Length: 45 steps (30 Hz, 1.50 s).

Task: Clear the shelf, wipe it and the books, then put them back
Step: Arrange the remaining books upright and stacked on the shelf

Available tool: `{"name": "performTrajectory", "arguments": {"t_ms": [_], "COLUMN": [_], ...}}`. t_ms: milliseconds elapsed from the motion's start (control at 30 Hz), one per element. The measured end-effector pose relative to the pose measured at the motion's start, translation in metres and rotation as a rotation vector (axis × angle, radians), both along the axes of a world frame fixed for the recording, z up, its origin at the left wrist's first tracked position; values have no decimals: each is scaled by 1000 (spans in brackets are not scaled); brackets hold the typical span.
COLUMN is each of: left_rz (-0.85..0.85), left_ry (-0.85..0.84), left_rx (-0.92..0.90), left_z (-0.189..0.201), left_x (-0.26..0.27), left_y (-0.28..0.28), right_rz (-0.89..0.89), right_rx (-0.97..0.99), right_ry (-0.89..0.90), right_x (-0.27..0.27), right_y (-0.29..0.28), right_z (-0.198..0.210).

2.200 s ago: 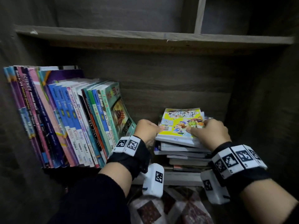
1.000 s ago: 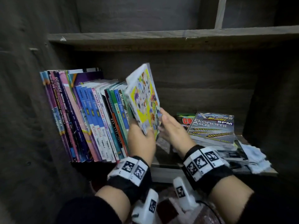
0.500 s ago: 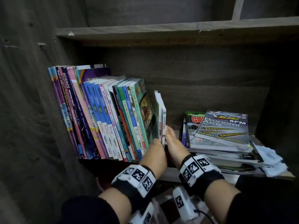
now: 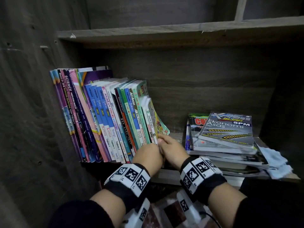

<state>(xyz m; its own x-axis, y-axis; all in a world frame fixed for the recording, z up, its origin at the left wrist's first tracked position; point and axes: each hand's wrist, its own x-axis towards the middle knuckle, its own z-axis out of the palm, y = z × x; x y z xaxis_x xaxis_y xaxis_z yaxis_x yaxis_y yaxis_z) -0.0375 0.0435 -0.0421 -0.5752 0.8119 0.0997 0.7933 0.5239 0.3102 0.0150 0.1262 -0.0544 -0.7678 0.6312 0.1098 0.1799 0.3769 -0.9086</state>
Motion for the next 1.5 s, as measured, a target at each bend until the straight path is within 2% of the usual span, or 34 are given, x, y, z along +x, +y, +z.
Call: {"name": "performTrajectory", "arguments": {"t_ms": [67,200,267,333,400,467,533,633,767,867,933,1033,1100,1167,1267,1333,1400,1433,1500], "left_rz": [-45,-87,-108,-130,-138,-114,-66,-33,-44,-33,-29,-80,-115,-145,-170,-162,-111,-70,48], "left_ry": [-137,-521,-671,-720,-706,-724,-766,-876,-771,-765,-882,-1180,-1219,-1192,-1087,-866,-568,-400,-123], "left_rx": [76,424,544,570,560,546,528,511,435,469,487,466,431,489,727,858,922,928,899], "left_z": [8,15,15,13,10,9,10,14,18,20,24,27,26,27,34,40,47,49,45], "left_x": [2,12,17,20,22,23,21,20,22,22,22,29,34,36,30,24,19,18,20], "left_y": [1,17,33,49,64,77,86,94,92,94,93,89,84,76,65,51,35,26,14], "right_rz": [-74,-313,-518,-759,-887,-798,-643,-526,-452,-456,-441,-377,-348,-364,-435,-452,-389,-336,-189], "right_rx": [125,371,479,534,401,272,231,202,167,158,121,114,117,145,313,379,408,386,195], "right_ry": [-9,49,-100,-402,-628,-636,-516,-411,-392,-382,-365,-364,-349,-333,-241,-47,119,166,248], "right_x": [8,41,64,91,114,128,135,134,127,127,128,126,123,121,117,108,93,83,61], "right_y": [-1,22,47,72,96,109,115,111,117,115,114,108,102,96,80,64,51,47,36], "right_z": [19,64,73,74,68,61,58,57,50,51,54,56,56,56,62,65,65,62,54]}}
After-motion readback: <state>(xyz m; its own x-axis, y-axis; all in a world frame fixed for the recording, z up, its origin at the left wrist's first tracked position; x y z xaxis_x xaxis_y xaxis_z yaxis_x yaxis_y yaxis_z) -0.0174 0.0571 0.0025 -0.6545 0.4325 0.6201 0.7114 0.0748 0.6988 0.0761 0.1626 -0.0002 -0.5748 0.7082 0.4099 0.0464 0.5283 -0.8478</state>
